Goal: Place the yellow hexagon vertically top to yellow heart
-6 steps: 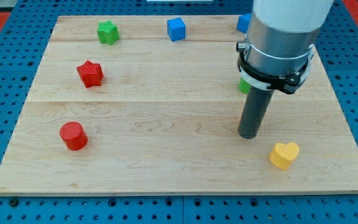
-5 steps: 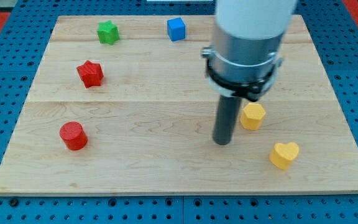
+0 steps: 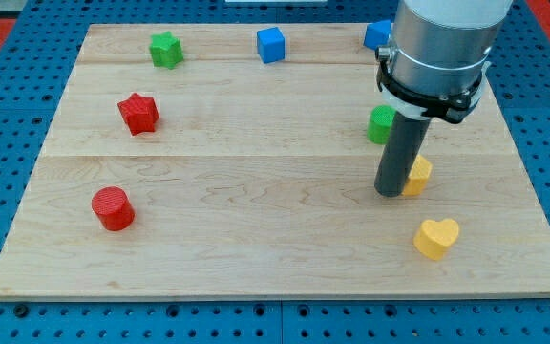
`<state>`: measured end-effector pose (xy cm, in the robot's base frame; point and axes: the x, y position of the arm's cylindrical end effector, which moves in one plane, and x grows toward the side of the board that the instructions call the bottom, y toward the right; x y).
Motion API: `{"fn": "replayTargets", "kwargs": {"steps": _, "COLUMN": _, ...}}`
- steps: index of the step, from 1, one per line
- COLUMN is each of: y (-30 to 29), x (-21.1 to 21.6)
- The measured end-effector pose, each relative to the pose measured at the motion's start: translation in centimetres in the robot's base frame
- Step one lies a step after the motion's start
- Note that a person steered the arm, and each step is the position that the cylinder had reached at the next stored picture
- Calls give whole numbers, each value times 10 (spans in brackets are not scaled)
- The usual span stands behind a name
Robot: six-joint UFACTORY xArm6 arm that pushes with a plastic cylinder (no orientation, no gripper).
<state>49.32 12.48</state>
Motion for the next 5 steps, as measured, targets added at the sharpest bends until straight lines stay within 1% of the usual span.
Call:
{"fn": "replayTargets", "kwargs": {"steps": 3, "y": 14, "x": 2}}
{"fn": "replayTargets", "kwargs": {"steps": 4, "y": 4, "x": 28}}
{"fn": "replayTargets", "kwargs": {"steps": 5, "y": -54, "x": 75}}
